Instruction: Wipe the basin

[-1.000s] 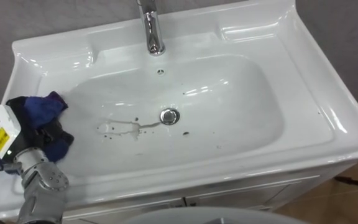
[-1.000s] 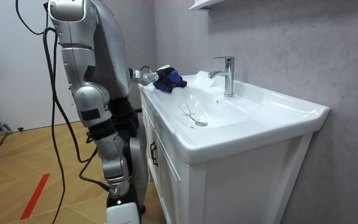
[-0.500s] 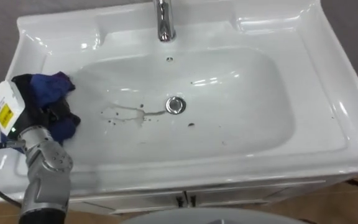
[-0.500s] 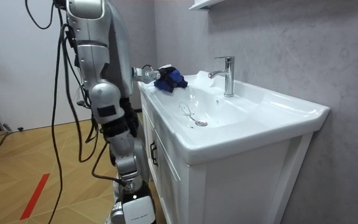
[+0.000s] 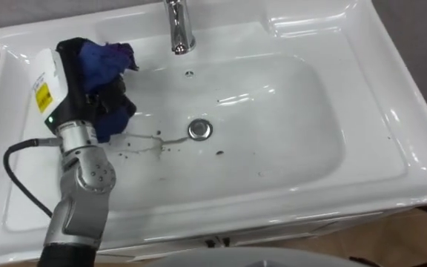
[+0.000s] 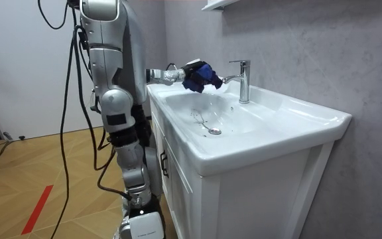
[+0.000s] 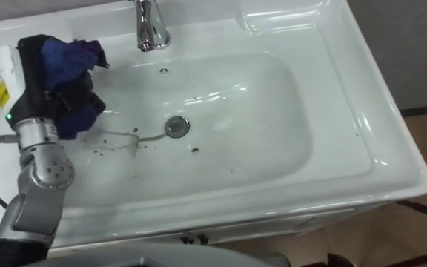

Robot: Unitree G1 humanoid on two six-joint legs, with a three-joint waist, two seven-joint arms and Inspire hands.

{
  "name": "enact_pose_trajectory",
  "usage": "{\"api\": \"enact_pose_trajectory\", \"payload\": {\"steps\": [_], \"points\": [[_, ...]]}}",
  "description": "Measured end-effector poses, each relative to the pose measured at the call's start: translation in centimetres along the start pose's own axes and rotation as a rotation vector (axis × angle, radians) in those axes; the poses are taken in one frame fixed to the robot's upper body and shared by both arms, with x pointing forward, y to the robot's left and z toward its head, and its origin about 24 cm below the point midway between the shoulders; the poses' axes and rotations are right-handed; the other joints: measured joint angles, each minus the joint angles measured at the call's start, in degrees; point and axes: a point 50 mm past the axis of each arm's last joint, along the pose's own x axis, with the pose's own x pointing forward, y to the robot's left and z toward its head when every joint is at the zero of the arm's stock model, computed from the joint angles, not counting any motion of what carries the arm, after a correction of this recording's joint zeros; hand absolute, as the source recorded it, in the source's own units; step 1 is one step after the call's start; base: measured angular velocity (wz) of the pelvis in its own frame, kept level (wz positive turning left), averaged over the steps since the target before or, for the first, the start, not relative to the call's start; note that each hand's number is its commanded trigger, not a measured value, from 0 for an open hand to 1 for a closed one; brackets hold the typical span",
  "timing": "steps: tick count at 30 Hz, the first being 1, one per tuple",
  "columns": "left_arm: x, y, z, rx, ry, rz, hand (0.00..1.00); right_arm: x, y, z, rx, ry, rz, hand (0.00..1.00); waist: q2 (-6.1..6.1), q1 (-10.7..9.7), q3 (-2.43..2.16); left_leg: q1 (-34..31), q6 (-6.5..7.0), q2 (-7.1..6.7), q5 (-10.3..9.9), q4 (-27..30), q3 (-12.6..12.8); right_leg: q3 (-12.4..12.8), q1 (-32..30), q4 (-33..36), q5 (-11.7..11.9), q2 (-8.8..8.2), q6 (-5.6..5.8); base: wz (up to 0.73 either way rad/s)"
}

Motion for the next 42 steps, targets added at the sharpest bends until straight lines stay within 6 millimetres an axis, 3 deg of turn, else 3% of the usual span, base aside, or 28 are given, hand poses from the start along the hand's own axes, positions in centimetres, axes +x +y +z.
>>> {"api": "enact_pose_trajectory", "payload": {"steps": [7, 14, 26, 31, 42], "points": [[-0.1, -0.5, 0.4, 0.034, -0.03, -0.044, 1.0, 0.0, 0.6, -0.1, -0.002, 0.001, 0.005, 0.0, -0.85, 0.0, 0.15, 0.0, 0.0, 0.02, 0.0, 0.0, 0.0, 0.1, 0.0, 0.0, 0.0, 0.03, 0.0, 0.0], [-0.7, -1.1, 0.2, 0.04, -0.023, -0.104, 1.0, -0.1, 1.0, -0.1, -0.006, 0.0, 0.016, 0.0, -1.66, 0.0, -0.01, 0.1, 0.0, 0.08, 0.0, 0.2, 0.6, 0.4, 0.0, 0.1, 0.0, 0.02, -0.05, -0.03], [-3.4, -3.7, -4.3, 0.163, 0.183, -0.327, 1.0, -0.1, 0.8, -0.1, -0.013, 0.001, 0.027, 0.0, -1.16, 0.1, -0.18, -0.1, 0.01, 0.26, 0.0, 0.2, 1.4, 1.5, -0.9, 1.3, 0.1, 0.11, -0.08, -0.03], [-4.5, -4.5, -6.1, 0.212, 0.246, -0.385, 1.0, 0.0, 0.3, -0.1, -0.017, -0.001, 0.015, 0.0, -0.31, 0.2, -0.38, -0.1, 0.01, 0.28, 0.0, 0.2, 1.5, 1.5, -1.0, 1.2, 0.1, 0.15, -0.09, 0.0], [-5.3, -5.1, -7.4, 0.243, 0.292, -0.432, 1.0, 0.0, -0.6, 0.0, -0.035, -0.006, -0.012, 0.0, 0.92, -1.1, -0.2, 0.0, 0.0, 0.3, 0.0, 0.2, 2.2, 1.8, -0.9, 1.0, 0.1, 0.13, -0.09, -0.01]]}}
